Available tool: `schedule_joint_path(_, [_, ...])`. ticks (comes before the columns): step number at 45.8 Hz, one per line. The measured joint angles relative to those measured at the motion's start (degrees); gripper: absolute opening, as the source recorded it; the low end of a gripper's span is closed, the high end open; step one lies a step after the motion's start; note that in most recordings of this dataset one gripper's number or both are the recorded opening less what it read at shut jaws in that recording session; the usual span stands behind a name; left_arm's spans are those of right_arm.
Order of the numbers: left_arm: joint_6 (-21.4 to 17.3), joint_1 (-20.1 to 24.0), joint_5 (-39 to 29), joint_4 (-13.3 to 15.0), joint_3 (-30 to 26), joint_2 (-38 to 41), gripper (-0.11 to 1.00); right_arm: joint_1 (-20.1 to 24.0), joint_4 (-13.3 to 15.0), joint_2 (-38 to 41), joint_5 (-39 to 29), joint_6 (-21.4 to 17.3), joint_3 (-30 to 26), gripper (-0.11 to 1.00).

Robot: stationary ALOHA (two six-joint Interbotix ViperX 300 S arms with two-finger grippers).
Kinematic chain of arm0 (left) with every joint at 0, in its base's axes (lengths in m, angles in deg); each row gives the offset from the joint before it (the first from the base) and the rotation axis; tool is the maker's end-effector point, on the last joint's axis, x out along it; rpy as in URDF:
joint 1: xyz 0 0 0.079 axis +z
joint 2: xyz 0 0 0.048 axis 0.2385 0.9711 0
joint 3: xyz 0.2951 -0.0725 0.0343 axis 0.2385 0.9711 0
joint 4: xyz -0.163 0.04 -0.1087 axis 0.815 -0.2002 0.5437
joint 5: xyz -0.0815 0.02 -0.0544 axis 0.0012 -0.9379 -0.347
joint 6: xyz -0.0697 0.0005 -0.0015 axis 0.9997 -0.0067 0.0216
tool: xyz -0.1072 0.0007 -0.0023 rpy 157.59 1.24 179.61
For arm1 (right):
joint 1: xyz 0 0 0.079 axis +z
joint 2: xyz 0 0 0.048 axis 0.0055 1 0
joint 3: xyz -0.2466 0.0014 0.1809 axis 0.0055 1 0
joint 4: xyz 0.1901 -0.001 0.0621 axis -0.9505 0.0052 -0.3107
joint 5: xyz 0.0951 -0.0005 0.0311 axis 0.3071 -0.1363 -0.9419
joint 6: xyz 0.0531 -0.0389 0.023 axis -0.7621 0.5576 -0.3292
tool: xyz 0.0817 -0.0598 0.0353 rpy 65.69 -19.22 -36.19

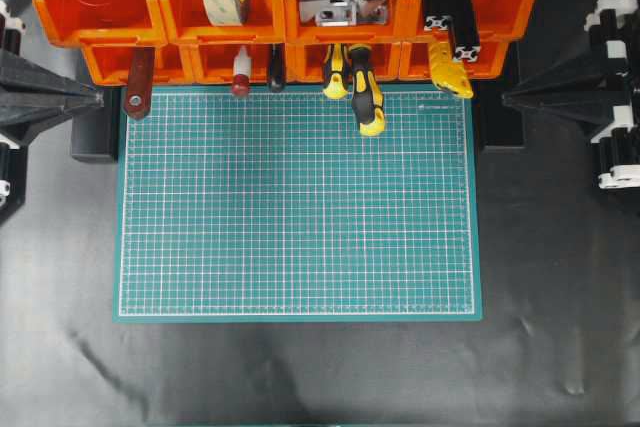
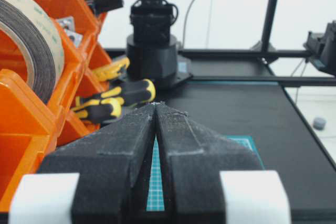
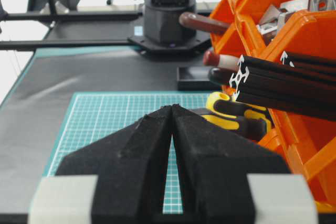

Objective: Pick cutter from container rack with right arm.
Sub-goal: 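Move the right gripper toward the yellow utility knife on the rack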

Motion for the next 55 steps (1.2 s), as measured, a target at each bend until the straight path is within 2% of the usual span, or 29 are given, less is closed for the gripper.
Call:
schedule_joint_path(3, [0.7,-0.1,-0.3,-0.4,-0.4,0.1,0.01,-0.1,-0.1,0.0,-0.2,0.0,0.0,0.07])
schedule_joint_path(6, [2.1,0.0,-1.3,-1.3,-1.4,0.3,0.00,0.0,-0.1,0.0,-1.6,0.0,-0.2,-0.01])
schedule_joint_path(8, [2.5,-0.1,-2.4,-1.4,-2.0,0.3,0.00,-0.1,-0.1,0.0,-3.3,0.0,-0.7,-0.01])
schedule_joint_path(19, [3.1,-0.5,-11.0,-1.6,-6.3,0.0,0.00,0.7,0.0,0.2,-17.0,0.6,-7.5,-0.01])
schedule_joint_path(26, [3.3,-1.5,-14.8,-1.6,-8.2,-0.3,0.00,3.3,0.2,1.3,-26.5,0.5,-12.7,-0.01])
schedule_joint_path(33, [3.4,-1.9,-15.5,-1.6,-8.4,0.2,0.00,7.3,1.8,4.0,-34.6,0.6,-17.7,-0.01])
schedule_joint_path(38, [3.4,-2.1,-15.5,-1.6,-8.6,0.6,0.00,9.9,3.8,7.3,-40.2,0.6,-22.2,-0.01])
schedule_joint_path(45, [3.4,-2.1,-15.7,-1.6,-8.8,0.5,0.00,12.5,7.9,13.9,-48.3,-0.1,-29.1,-0.01])
schedule_joint_path(50, [3.4,-2.1,-15.9,-1.6,-8.9,0.3,0.00,14.7,12.4,18.8,-55.5,-1.1,-33.8,-0.01])
schedule_joint_path(55, [3.4,-2.3,-16.2,-1.6,-8.9,-0.1,0.00,16.8,18.5,22.8,-62.4,-4.6,-36.3,-0.01])
